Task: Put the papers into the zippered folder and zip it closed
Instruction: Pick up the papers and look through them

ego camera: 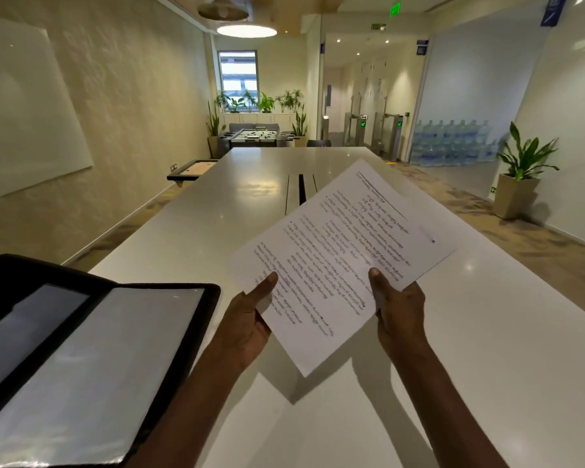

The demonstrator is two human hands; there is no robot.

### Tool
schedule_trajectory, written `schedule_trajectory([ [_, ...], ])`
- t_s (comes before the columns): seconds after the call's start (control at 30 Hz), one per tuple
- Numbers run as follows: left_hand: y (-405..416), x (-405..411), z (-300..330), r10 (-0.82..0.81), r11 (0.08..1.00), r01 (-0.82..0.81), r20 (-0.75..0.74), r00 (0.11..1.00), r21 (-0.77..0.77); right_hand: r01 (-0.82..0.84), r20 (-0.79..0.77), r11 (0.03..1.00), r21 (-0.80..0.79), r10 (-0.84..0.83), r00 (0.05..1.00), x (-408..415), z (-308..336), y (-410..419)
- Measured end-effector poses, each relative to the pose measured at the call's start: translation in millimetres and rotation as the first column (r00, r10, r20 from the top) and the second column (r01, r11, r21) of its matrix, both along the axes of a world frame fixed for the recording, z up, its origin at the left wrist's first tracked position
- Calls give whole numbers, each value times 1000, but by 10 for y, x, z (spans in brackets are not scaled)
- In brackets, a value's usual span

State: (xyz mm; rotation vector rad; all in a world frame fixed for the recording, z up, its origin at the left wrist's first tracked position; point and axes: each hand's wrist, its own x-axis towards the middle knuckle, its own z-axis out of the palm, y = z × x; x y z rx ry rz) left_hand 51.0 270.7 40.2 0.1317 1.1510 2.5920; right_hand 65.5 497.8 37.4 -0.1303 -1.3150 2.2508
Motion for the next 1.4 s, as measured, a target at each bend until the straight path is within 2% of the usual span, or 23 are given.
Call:
schedule_trajectory([
  [0.07,108,-14,-13,57,996,-59,-33,998,-63,9,3,999,-53,-9,1000,23,-31,-109],
  [0.2,78,-106,-24,233,925,-239,-58,971,-296,-72,12,993,-93,73,997,67,-79,-69],
  [0.33,-95,-198,-3,216,903,-280,-220,951,-325,-69,36,994,-81,72,997,87,-46,351],
  [0.37,-143,-213,5,204,903,-282,-253,946,-325,-67,62,998,-20,68,996,101,-24,490],
  [0.43,-222,-251,6,195,895,-288,-281,940,-342,-116,132,968,223,88,987,131,25,741],
  [0.5,-249,-291,-3,194,873,-304,-300,934,-382,-231,208,864,447,151,966,138,61,893],
  [0.6,-202,-323,-61,170,823,-318,-331,928,-470,-292,207,792,537,212,955,117,61,870],
  [0.77,-154,-331,-212,165,785,-361,-392,905,-504,-186,86,855,484,165,983,85,-107,729],
  [0.97,-138,-193,-531,150,755,-350,-372,916,-555,-180,156,872,454,121,980,116,-535,690],
  [1.4,-139,-236,-573,167,751,-365,-376,911,-551,-199,184,865,462,126,975,71,-625,722],
])
